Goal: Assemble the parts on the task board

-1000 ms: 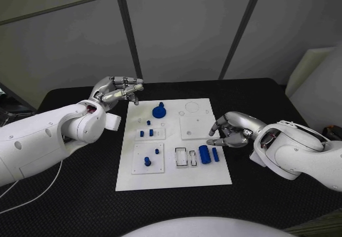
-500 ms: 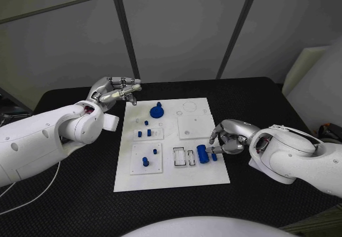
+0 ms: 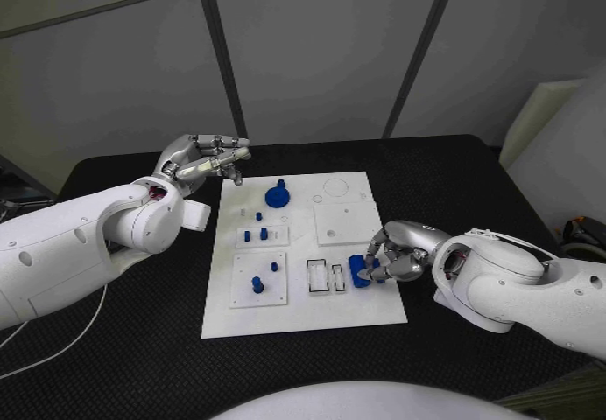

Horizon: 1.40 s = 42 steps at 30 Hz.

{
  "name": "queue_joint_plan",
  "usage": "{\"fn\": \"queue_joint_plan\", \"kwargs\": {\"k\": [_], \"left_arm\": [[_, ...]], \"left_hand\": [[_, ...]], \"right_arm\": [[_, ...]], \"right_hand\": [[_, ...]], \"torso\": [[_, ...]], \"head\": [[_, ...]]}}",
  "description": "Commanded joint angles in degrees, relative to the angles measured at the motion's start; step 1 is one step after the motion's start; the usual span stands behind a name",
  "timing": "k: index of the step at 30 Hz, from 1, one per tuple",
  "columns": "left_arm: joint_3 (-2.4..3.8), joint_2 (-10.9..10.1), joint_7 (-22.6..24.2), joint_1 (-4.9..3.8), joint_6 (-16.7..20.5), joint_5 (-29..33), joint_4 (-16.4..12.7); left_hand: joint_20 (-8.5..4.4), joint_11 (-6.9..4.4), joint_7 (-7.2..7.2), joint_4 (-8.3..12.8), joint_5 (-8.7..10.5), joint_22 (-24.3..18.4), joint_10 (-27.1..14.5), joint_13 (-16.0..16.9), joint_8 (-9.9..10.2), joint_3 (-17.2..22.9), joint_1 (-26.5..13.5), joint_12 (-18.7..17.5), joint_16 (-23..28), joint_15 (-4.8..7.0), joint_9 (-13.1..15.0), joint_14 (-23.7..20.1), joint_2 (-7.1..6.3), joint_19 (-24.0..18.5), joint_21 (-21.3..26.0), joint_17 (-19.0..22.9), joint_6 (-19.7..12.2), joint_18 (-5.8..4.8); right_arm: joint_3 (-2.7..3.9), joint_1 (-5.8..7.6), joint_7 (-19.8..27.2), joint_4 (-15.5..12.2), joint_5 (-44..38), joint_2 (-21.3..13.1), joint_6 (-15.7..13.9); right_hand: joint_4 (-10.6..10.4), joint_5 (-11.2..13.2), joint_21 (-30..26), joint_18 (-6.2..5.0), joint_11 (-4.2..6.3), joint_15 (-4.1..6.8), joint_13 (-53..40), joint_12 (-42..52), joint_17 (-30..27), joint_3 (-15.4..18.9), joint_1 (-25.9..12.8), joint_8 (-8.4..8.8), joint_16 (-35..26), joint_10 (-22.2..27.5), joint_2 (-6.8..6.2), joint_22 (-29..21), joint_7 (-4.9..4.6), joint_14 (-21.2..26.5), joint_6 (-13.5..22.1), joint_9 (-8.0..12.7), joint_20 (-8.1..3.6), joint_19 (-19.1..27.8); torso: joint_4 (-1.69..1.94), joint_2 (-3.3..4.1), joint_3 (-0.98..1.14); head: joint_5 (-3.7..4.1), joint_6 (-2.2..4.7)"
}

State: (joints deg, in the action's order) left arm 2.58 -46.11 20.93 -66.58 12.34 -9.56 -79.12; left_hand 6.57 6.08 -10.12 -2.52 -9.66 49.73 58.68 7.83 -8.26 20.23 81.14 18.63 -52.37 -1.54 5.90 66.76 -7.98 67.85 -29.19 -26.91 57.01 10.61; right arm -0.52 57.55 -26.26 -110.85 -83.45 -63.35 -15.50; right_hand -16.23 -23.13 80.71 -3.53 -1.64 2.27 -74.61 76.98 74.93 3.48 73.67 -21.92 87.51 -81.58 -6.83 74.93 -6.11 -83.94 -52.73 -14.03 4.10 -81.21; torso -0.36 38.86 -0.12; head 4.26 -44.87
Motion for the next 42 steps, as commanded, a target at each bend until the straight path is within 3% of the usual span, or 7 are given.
{"fn": "queue_joint_plan", "kwargs": {"k": [1, 6, 10, 17, 26, 37, 42], "left_arm": [[0.04, -0.05, 0.35, -0.07, -0.52, 0.16, -0.16], [0.04, -0.1, 0.25, -0.06, -0.57, 0.16, -0.17], [0.04, -0.08, 0.2, -0.06, -0.62, 0.16, -0.22], [0.04, -0.13, 0.09, -0.03, -0.7, 0.16, -0.21], [0.04, -0.19, 0.01, -0.01, -0.83, 0.16, -0.28], [0.04, -0.33, 0.02, 0.04, -0.89, 0.16, -0.38], [0.04, -0.34, 0.02, 0.11, -0.91, 0.16, -0.37]], "left_hand": [[0.24, 0.11, 0.11, -0.13, 0.3, -0.07, -0.33, 0.02, -0.27, -0.34, 0.06, 0.28, -0.21, 0.1, -0.07, -0.41, 0.55, -0.09, 0.37, 0.07, -0.29, -0.18], [0.27, 0.1, 0.15, -0.22, 0.3, -0.13, -0.42, 0.04, -0.39, -0.51, -0.01, 0.44, -0.25, 0.09, -0.08, -0.45, 0.65, -0.07, 0.45, 0.14, -0.22, -0.18], [0.27, 0.1, 0.15, -0.22, 0.3, -0.13, -0.42, 0.04, -0.39, -0.51, -0.01, 0.44, -0.25, 0.09, -0.08, -0.45, 0.65, -0.07, 0.45, 0.14, -0.22, -0.18], [0.27, 0.1, 0.12, -0.28, 0.31, -0.15, -0.46, 0.04, -0.4, -0.61, -0.08, 0.49, -0.27, 0.09, -0.09, -0.46, 0.65, -0.06, 0.48, 0.16, -0.25, -0.18], [0.27, 0.1, 0.12, -0.28, 0.31, -0.15, -0.46, 0.04, -0.4, -0.61, -0.08, 0.49, -0.27, 0.09, -0.09, -0.46, 0.65, -0.06, 0.48, 0.16, -0.25, -0.18], [0.27, 0.1, 0.12, -0.28, 0.31, -0.15, -0.46, 0.04, -0.4, -0.61, -0.08, 0.49, -0.27, 0.09, -0.09, -0.46, 0.65, -0.06, 0.48, 0.16, -0.25, -0.18], [0.27, 0.1, 0.12, -0.28, 0.31, -0.15, -0.46, 0.04, -0.4, -0.61, -0.08, 0.49, -0.27, 0.09, -0.09, -0.46, 0.65, -0.06, 0.48, 0.16, -0.25, -0.18]], "right_arm": [[-0.02, -0.45, -0.37, 0.14, 0.18, 0.49, 0.51], [-0.02, -0.85, -0.35, 0.49, 0.99, 1.15, 0.5], [-0.02, -0.95, -0.81, 1.17, 1.2, 1.65, 0.84], [-0.02, -1.27, -2.26, 2.31, 0.34, 3.02, 0.81], [-0.01, -1.85, -2.94, 2.92, -0.97, 4.34, 0.66], [0.0, -1.98, -2.81, 1.11, 0.63, 3.39, -4.63], [0.02, -1.97, -2.09, -0.4, 4.53, 2.62, -8.44]], "right_hand": [[-0.13, -0.36, 0.31, 0.37, 0.02, -0.01, -0.05, 0.13, 9.87, 0.34, 0.29, -0.26, 0.17, -0.22, 0.31, 1.49, -0.15, -5.01, 0.43, -0.05, -0.03, -0.35], [-0.16, -0.39, 0.24, 0.34, 0.02, -0.01, -0.03, 0.09, 9.88, 0.41, 0.33, -0.36, 0.17, -0.18, 0.37, 1.39, -0.14, -5.01, 0.44, -0.1, -0.03, -0.28], [-0.34, -0.42, 0.21, 0.33, 0.01, -0.02, -0.08, 0.03, 9.86, 0.85, 0.02, -0.68, 0.16, -0.13, 0.67, 1.36, -0.15, -5.0, 0.61, -0.28, -0.01, -0.25], [-0.47, -0.03, 0.03, 0.28, -0.01, -0.05, -0.24, -0.23, 9.74, 2.83, -2.15, -1.76, 0.09, 0.05, 1.64, 1.19, -0.14, -4.96, 1.42, -0.86, 0.03, -0.07], [-0.07, 0.77, 0.07, 0.29, 0.04, -0.02, -0.68, -0.19, 9.96, 3.37, -0.38, -2.74, 0.18, -0.04, 2.32, 1.31, -0.08, -5.0, 1.84, -1.34, 0.02, -0.11], [-0.06, -6.66, 0.83, 0.54, 0.42, 0.29, -3.32, 1.75, 10.87, 3.65, 2.47, -3.96, 0.59, -1.59, 4.26, 2.5, 0.29, -5.19, 1.16, -1.84, -0.24, -0.86], [-0.04, -8.39, 0.94, 0.58, 0.5, 0.37, -3.74, 2.0, 10.99, 3.71, 3.03, -3.83, 0.65, -1.81, 4.58, 2.68, 0.35, -5.22, 1.04, -1.76, -0.32, -0.97]], "torso": [[0.06, 0.06, -0.04], [0.01, 0.09, 0.06], [0.07, -0.01, -0.1], [0.02, -0.08, -0.05], [0.02, -0.02, -0.11], [-0.03, -0.01, -0.06], [0.01, -0.01, -0.07]], "head": [[-0.1, -0.06], [-0.33, -0.03], [-0.35, -0.13], [-0.46, 0.17], [-0.72, 0.11], [-0.8, 0.06], [-0.78, 0.05]]}}
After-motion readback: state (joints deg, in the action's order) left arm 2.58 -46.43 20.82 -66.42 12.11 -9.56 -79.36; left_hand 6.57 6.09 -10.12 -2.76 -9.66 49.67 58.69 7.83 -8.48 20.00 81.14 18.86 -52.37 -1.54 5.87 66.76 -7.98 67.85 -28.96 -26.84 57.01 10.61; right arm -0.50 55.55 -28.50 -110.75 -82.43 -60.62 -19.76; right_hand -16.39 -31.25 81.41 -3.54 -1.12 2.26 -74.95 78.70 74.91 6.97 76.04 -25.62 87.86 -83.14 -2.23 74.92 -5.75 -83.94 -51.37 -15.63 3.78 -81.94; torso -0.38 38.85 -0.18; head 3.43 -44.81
